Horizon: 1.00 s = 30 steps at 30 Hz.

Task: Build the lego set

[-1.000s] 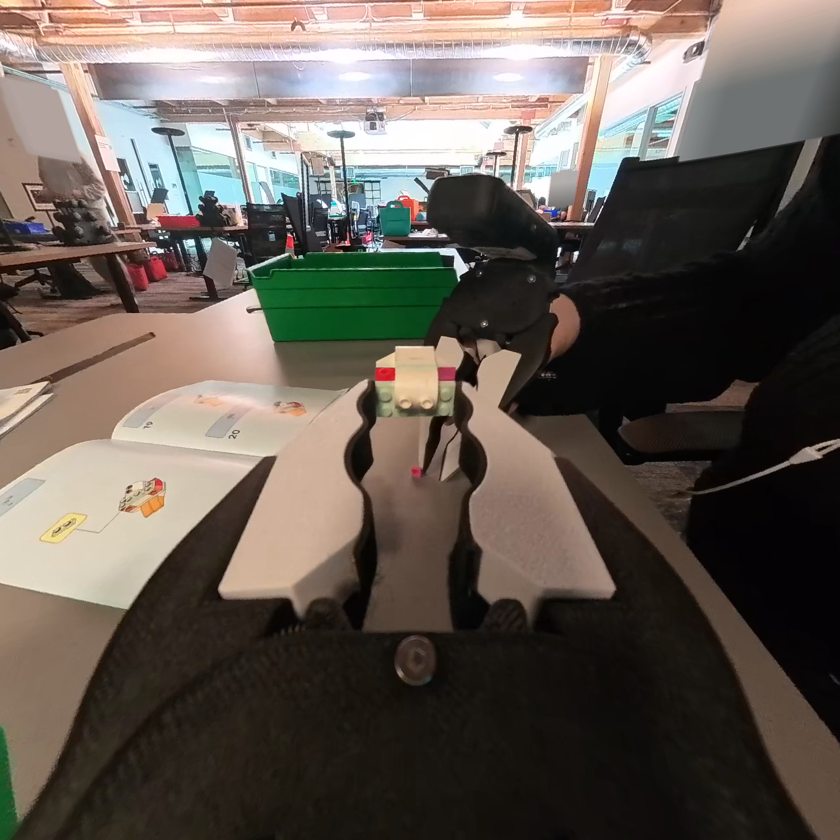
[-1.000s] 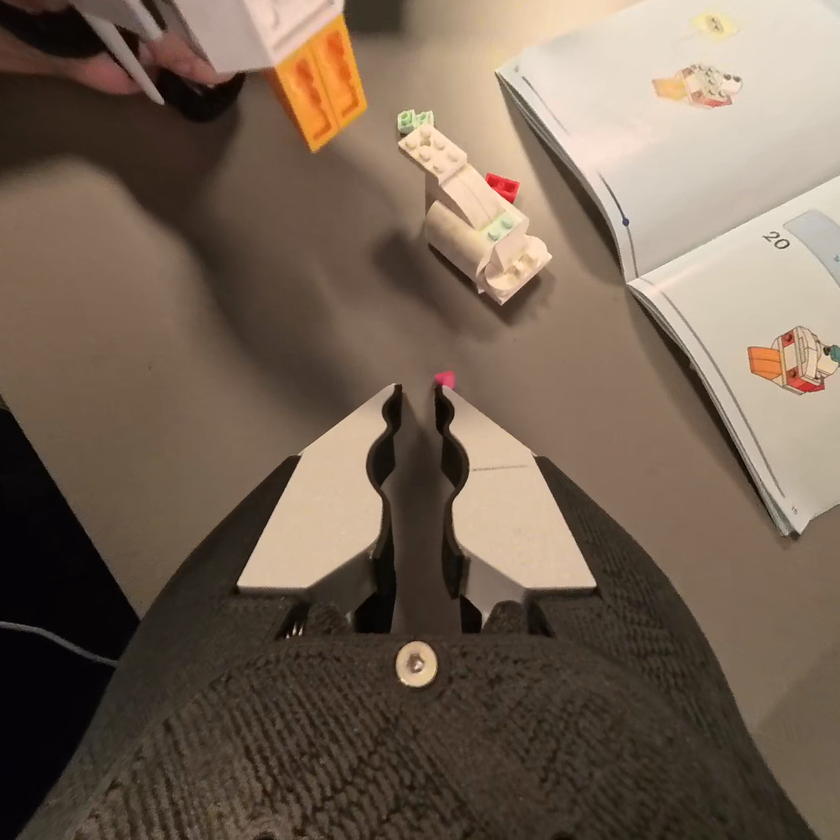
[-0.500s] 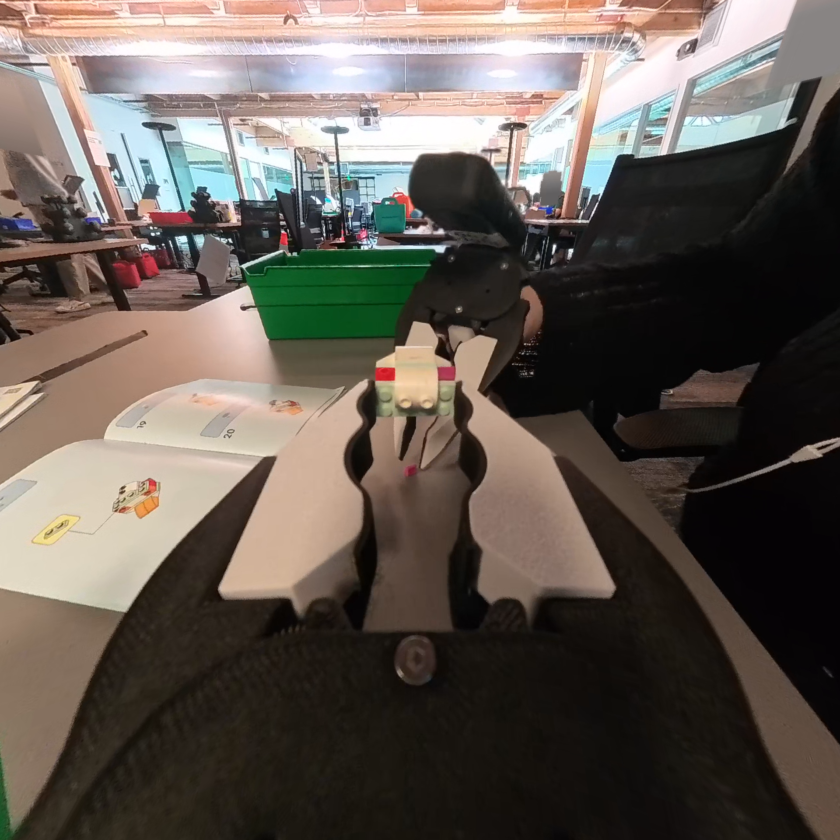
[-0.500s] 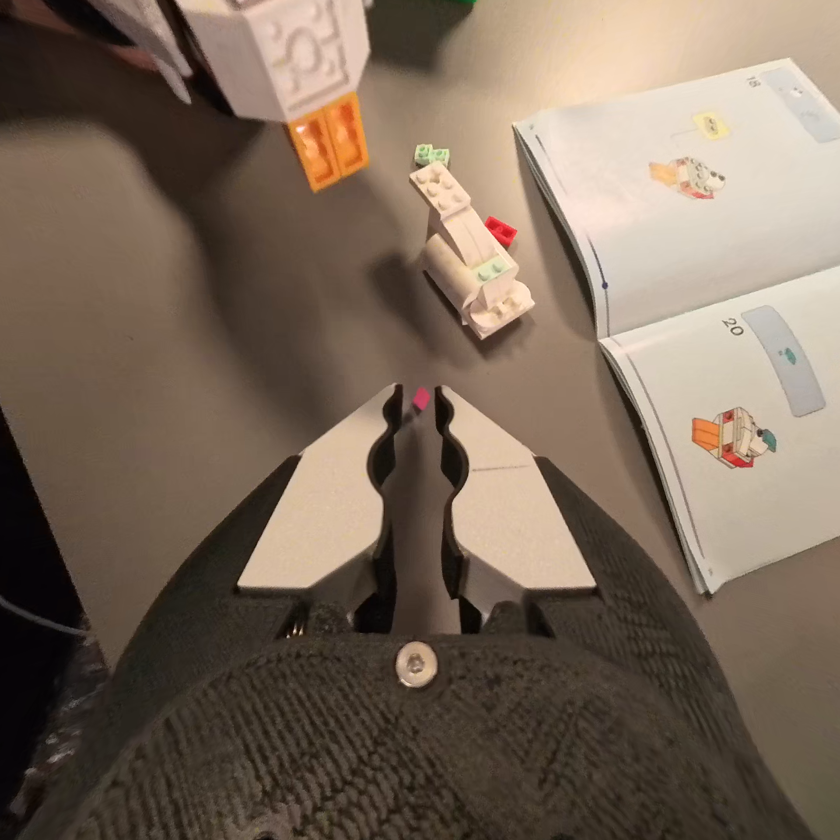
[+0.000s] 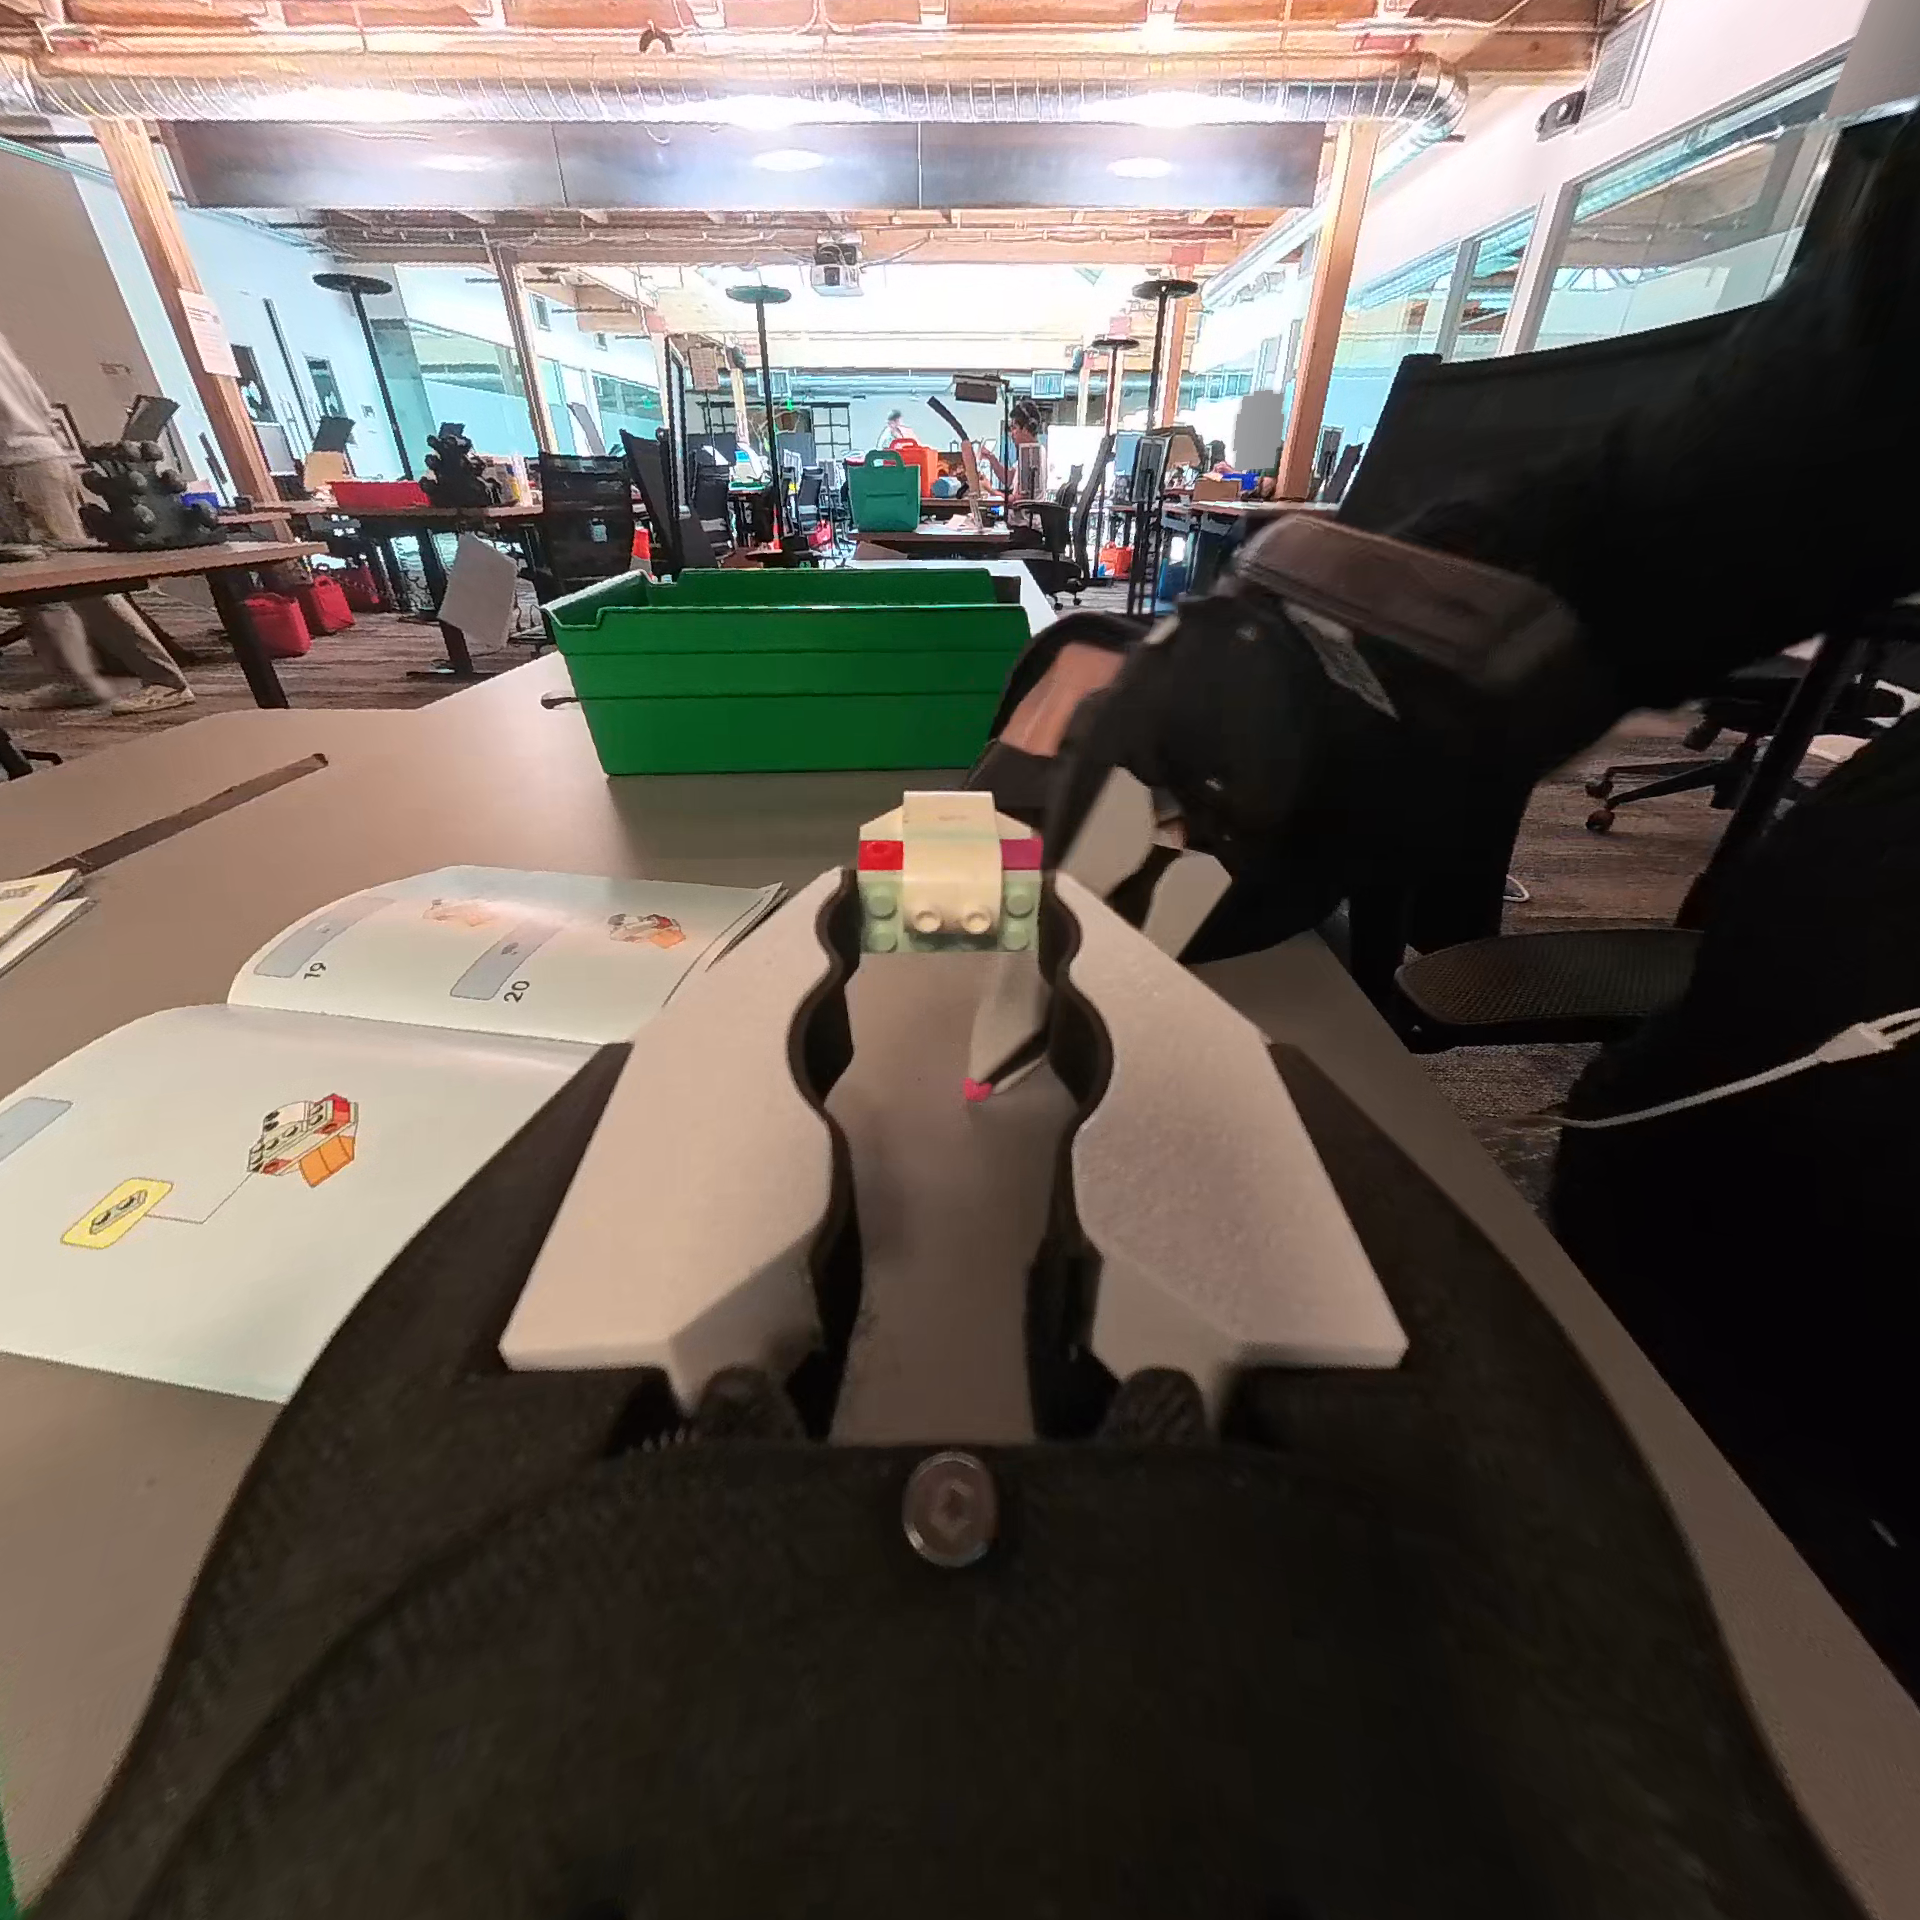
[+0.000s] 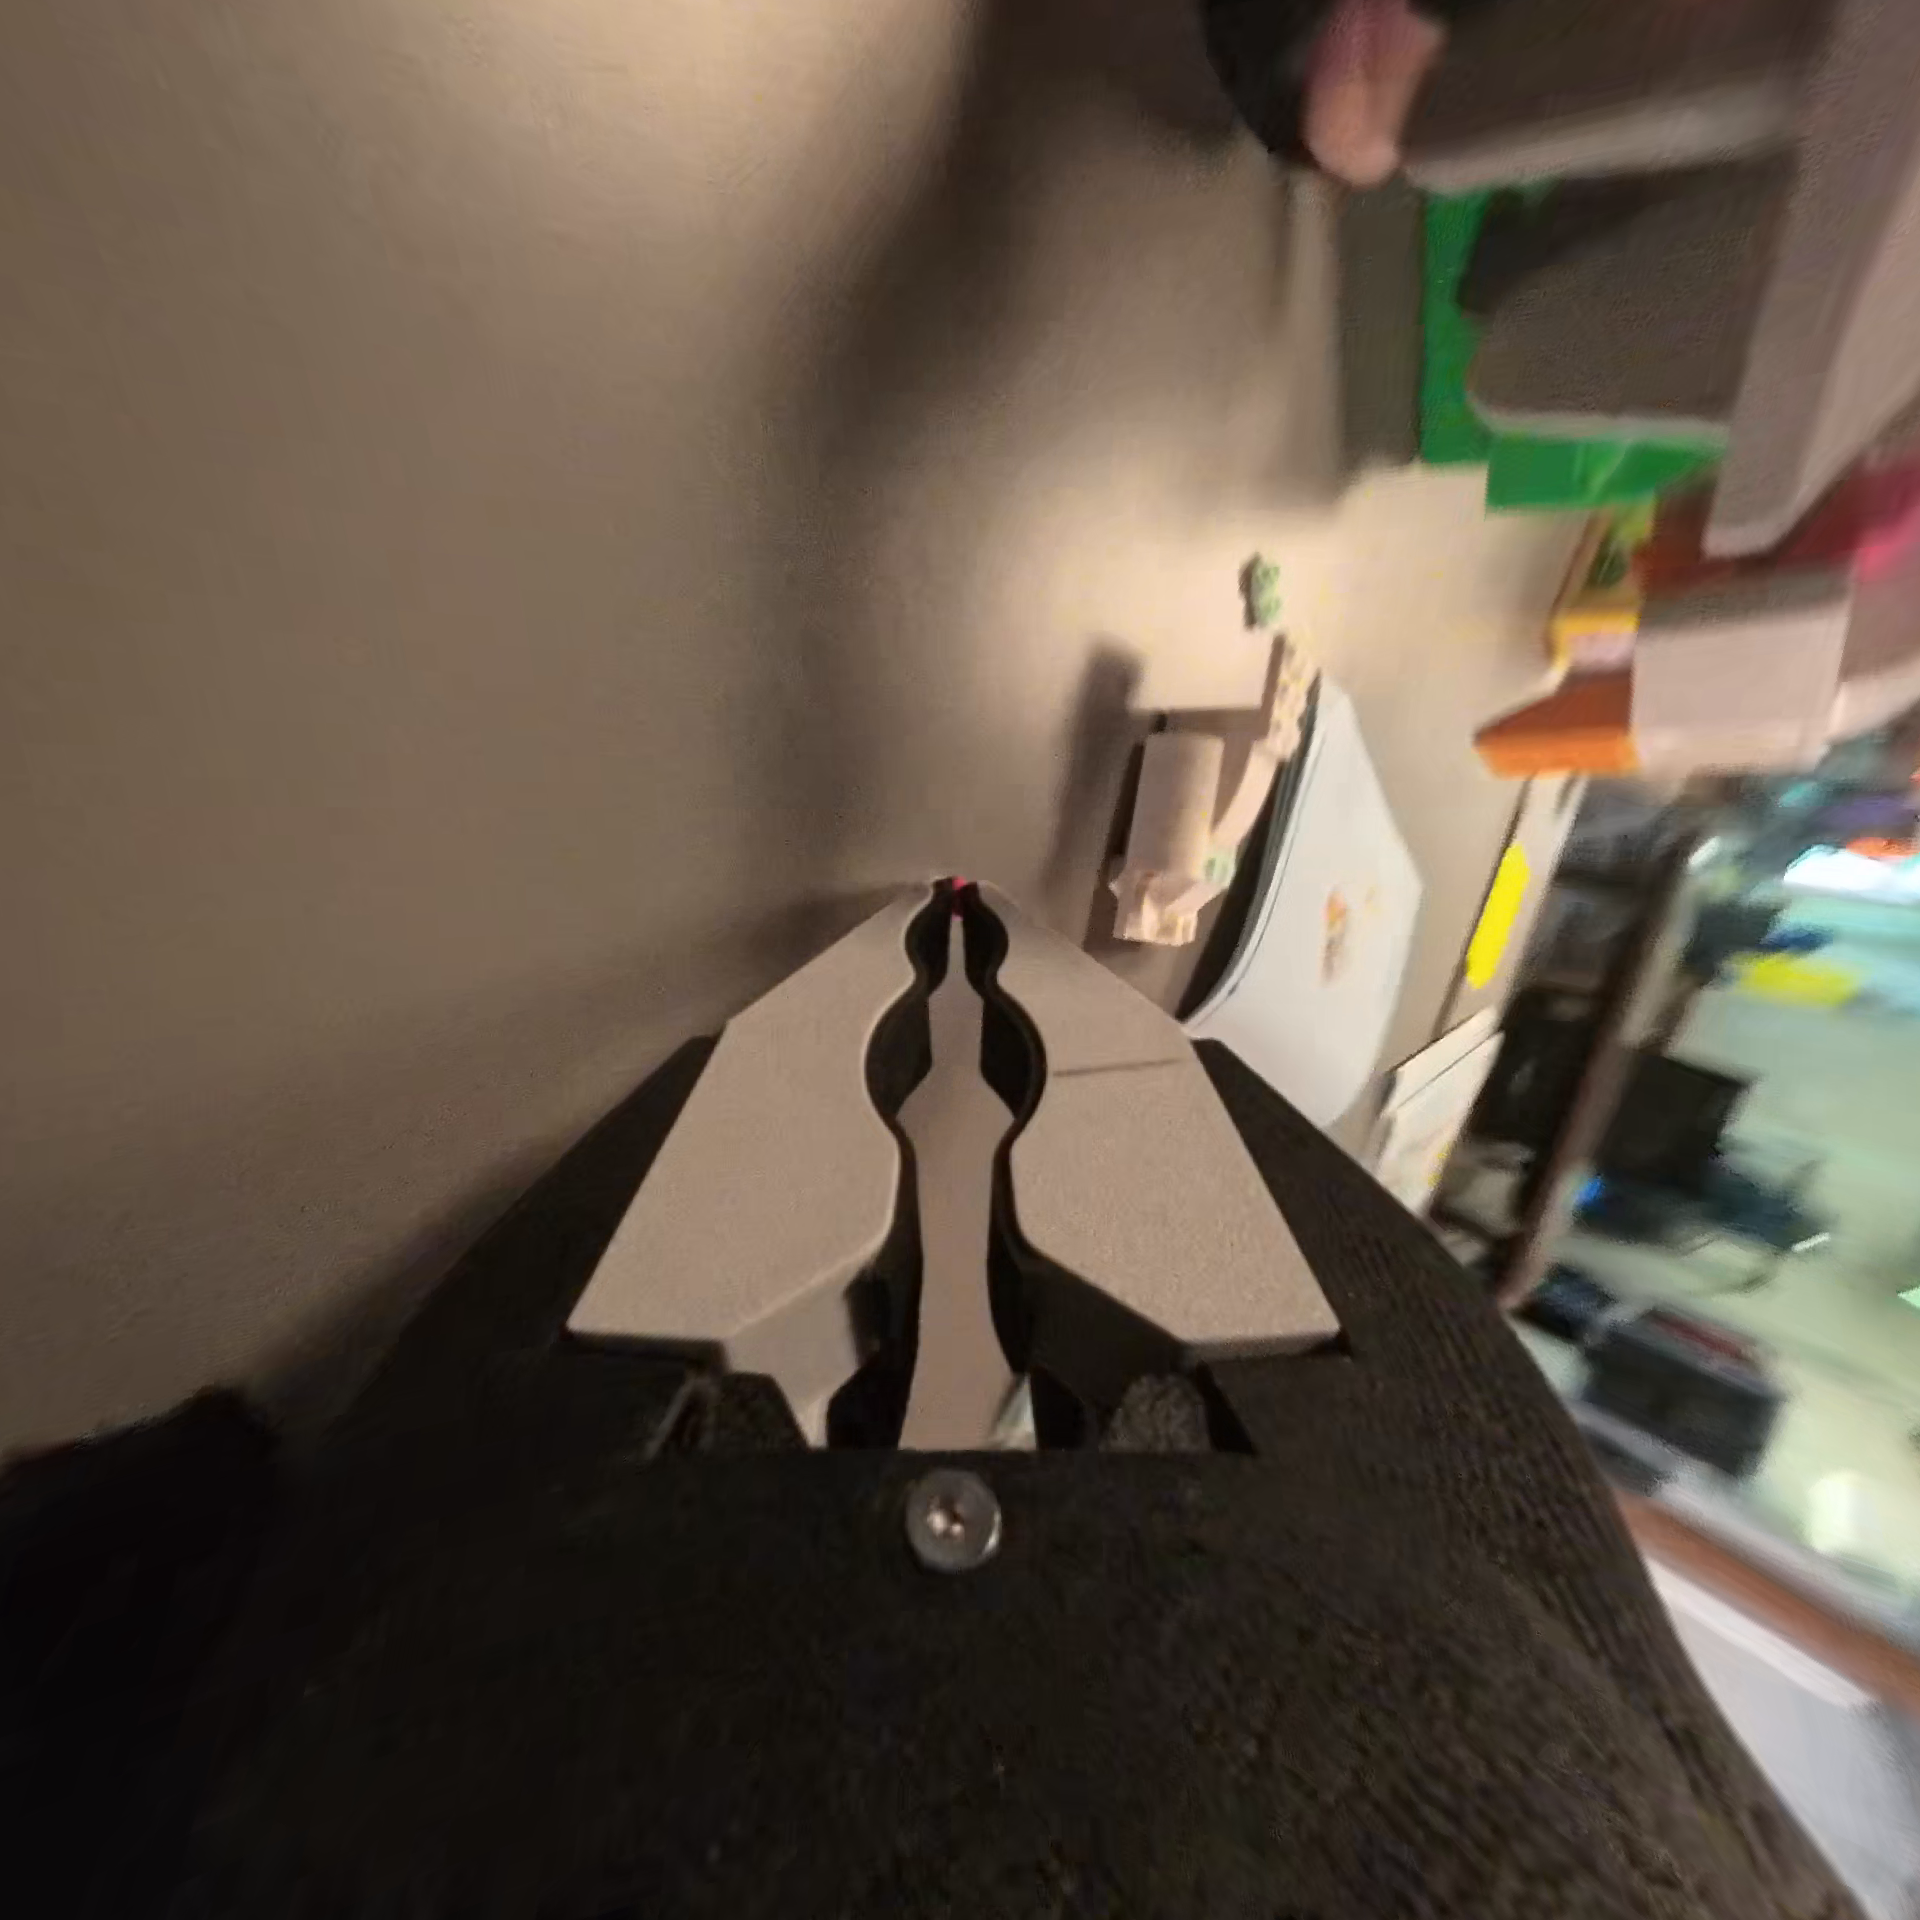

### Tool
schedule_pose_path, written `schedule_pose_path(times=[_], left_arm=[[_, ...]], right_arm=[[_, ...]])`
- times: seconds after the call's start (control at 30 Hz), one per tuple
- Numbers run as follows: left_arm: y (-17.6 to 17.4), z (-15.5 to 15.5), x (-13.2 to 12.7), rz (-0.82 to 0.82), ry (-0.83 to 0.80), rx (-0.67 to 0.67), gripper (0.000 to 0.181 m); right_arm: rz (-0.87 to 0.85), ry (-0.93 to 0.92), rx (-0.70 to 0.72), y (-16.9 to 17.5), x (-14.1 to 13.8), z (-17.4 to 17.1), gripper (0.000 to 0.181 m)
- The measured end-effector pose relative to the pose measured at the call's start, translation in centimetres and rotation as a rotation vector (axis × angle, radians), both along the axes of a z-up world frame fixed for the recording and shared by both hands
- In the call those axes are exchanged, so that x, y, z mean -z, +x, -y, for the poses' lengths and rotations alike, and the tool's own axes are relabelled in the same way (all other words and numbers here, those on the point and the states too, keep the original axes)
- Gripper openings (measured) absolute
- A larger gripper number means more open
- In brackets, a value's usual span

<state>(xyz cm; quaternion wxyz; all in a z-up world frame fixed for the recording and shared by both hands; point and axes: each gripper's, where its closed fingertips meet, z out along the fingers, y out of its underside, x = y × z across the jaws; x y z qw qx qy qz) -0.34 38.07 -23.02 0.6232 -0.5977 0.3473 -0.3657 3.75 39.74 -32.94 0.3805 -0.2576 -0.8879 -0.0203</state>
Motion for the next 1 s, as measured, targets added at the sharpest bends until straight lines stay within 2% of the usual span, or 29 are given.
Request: schedule_pose_path(times=[0.13, 0.43, 0.7, 0.8, 0.87, 0.93, 1.0], left_arm=[[0.0, 0.0, 0.0, -0.005, 0.004, 0.000, 0.033], [0.1, 0.1, 0.1, -0.009, 0.004, 0.002, 0.033], [0.2, 0.1, 0.1, -0.009, 0.003, 0.005, 0.033], [0.1, 0.1, 0.1, -0.007, 0.002, 0.005, 0.033], [0.1, 0.1, 0.1, -0.006, 0.001, 0.005, 0.033], [0.1, 0.1, 0.1, -0.005, 0.001, 0.005, 0.033], [0.1, 0.1, 0.1, -0.003, 0.000, 0.004, 0.033]], right_arm=[[-0.011, 0.164, -0.198, 0.3, 0.0, 0.8, 0.000], [0.009, 0.379, -0.473, 0.9, 0.1, 1.6, 0.001], [0.071, 0.443, -0.573, 2.0, 0.0, 1.4, 0.006], [0.091, 0.435, -0.554, 2.6, -0.2, 1.0, 0.012], [0.075, 0.371, -0.467, 2.7, -0.6, 0.6, 0.012], [0.028, 0.175, -0.255, 2.4, -1.4, 0.1, 0.006], [-0.006, -0.115, 0.002, 2.0, -1.8, 0.1, 0.005]])
